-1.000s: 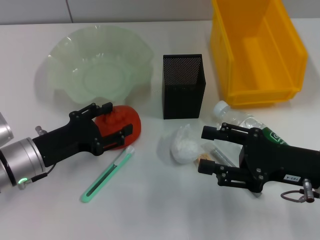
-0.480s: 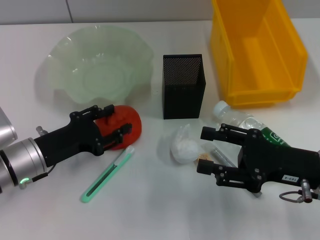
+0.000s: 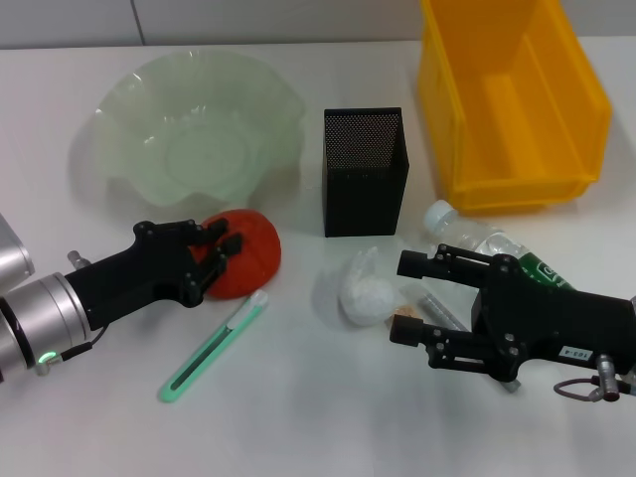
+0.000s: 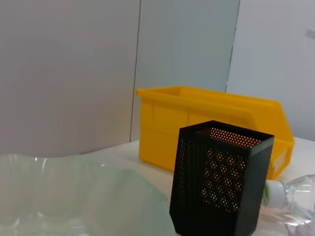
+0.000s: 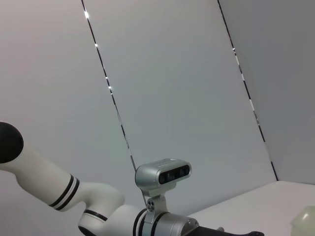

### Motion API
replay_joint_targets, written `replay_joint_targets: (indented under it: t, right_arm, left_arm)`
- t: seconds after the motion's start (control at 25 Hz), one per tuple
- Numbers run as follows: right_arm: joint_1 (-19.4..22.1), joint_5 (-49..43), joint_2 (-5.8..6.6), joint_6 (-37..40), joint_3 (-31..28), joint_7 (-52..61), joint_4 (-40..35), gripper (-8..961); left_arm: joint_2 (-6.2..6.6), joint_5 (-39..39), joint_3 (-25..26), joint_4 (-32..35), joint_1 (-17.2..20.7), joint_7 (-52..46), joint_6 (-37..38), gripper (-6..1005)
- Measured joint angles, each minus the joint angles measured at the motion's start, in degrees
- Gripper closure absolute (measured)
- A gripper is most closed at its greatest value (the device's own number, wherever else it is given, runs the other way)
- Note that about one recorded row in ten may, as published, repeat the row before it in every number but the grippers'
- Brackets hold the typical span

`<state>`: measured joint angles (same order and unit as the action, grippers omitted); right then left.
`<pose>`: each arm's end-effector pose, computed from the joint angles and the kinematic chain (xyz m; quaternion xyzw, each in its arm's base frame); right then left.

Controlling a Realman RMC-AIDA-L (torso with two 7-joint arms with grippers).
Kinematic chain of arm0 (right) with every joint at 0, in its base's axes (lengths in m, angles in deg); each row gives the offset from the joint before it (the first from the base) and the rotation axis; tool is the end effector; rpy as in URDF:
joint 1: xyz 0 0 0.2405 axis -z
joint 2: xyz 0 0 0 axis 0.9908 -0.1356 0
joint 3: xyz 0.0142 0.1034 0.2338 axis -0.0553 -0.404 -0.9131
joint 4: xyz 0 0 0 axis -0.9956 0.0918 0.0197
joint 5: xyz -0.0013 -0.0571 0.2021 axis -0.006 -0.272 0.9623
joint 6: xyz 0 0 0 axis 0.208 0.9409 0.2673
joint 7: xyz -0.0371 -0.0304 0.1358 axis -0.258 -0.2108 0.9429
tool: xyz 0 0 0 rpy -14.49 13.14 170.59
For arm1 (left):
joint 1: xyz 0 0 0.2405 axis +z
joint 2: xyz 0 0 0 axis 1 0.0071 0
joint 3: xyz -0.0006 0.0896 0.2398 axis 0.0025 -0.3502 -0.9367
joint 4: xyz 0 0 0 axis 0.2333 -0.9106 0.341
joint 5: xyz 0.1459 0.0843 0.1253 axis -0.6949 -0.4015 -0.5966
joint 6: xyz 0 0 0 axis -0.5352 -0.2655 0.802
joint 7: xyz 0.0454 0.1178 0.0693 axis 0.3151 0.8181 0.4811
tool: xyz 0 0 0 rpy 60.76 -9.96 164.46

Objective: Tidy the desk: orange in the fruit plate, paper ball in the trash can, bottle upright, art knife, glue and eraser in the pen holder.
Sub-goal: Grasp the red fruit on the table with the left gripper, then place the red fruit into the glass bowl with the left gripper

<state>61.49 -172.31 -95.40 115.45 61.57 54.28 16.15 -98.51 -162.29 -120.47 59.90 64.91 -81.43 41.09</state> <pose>0.2582 0.2455 -0.0389 -0.8990 0.1666 0.4018 0.0512 -0.3150 0.2917 -0.0546 -0.9071 -0.2026 -0.2574 0.2645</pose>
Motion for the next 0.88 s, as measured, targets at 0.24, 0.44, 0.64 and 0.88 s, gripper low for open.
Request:
replay_joint_targets:
  t: [0.24, 0.44, 0.64, 0.88]
  right_arm:
    - [-0.35, 0.00, -0.07, -0.11, 0.00, 0.00, 0.53, 211]
    - [-0.47, 0.00, -0.07, -0.68, 0.00, 0.01, 0.81, 212]
    - [-0.47, 0.00, -0.07, -0.85, 0.00, 0.00, 0.80, 212]
    - [-0.65, 0.03, -0.07, -0.85, 0.00, 0.00, 0.79, 212]
  left_arm:
    - [0.00, 0.09, 0.00, 0.01, -0.03, -0.22, 0.39, 821]
    - [0.14, 1.64, 0.10, 0.04, 0.28, -0.36, 3.05, 863]
    - [0.46, 3.54, 0.12, 1.33, 1.05, -3.76, 7.53, 888]
    - [0.48, 4.65, 0.18, 7.29, 2.33, -11.02, 12.04, 926]
